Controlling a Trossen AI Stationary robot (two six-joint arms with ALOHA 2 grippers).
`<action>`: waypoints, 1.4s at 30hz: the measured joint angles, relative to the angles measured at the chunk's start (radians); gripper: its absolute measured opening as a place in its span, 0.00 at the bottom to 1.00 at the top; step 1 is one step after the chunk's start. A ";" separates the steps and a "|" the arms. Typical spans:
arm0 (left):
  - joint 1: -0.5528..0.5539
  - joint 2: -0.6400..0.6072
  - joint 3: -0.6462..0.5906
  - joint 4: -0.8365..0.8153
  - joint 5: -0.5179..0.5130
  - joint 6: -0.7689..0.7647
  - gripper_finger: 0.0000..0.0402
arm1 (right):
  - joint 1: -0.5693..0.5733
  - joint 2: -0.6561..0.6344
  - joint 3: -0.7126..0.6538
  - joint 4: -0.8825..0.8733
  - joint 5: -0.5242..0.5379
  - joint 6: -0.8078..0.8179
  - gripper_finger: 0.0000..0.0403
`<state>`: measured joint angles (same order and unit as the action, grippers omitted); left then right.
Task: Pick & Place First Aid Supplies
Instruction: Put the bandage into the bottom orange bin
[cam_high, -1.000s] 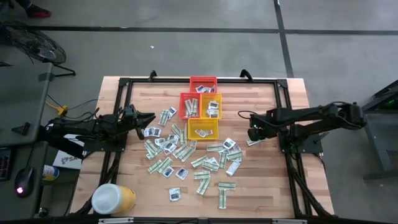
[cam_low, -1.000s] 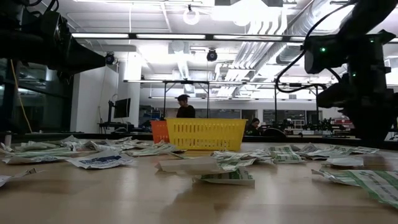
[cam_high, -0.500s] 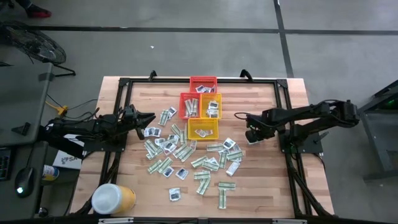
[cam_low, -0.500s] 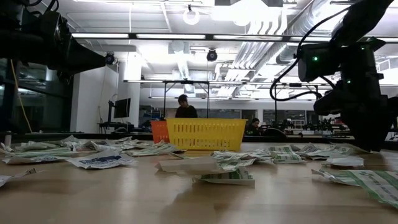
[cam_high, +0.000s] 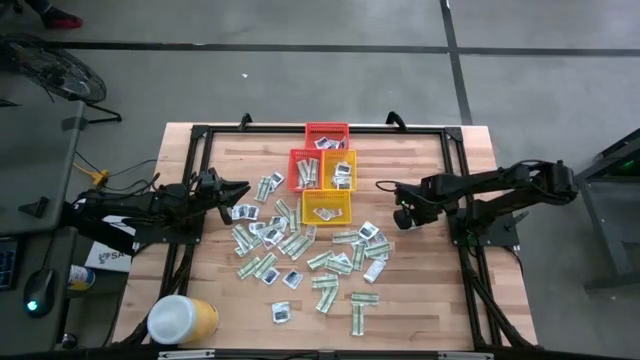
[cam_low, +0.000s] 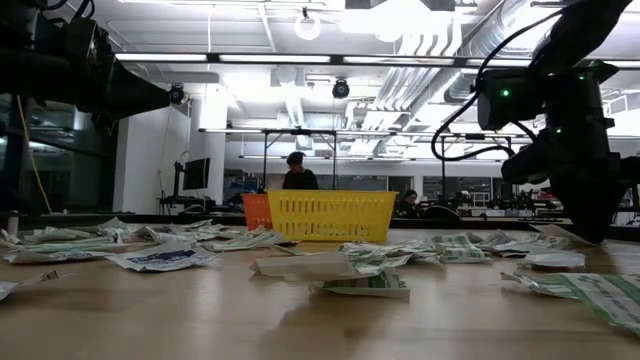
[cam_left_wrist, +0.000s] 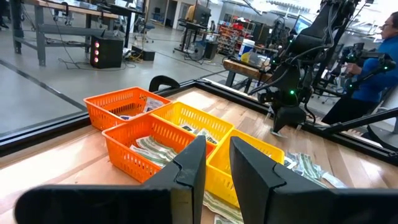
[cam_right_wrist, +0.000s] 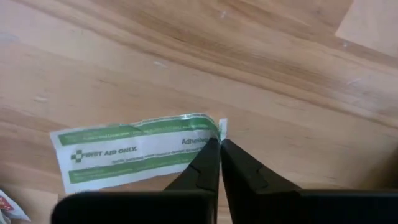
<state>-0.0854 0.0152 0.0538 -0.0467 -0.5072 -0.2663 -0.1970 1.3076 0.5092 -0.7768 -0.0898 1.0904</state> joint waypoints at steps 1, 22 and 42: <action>0.000 0.000 0.000 0.000 0.000 0.000 0.18 | 0.000 0.000 0.000 0.000 0.000 0.000 0.01; 0.000 0.000 0.000 0.000 0.000 0.000 0.18 | -0.028 0.001 0.229 -0.051 0.038 -0.285 0.00; 0.000 0.000 0.000 0.000 0.000 0.000 0.18 | -0.212 0.448 0.952 -0.238 0.039 -1.197 0.00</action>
<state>-0.0853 0.0154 0.0538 -0.0467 -0.5068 -0.2664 -0.4086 1.7551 1.4612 -1.0147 -0.0509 -0.1070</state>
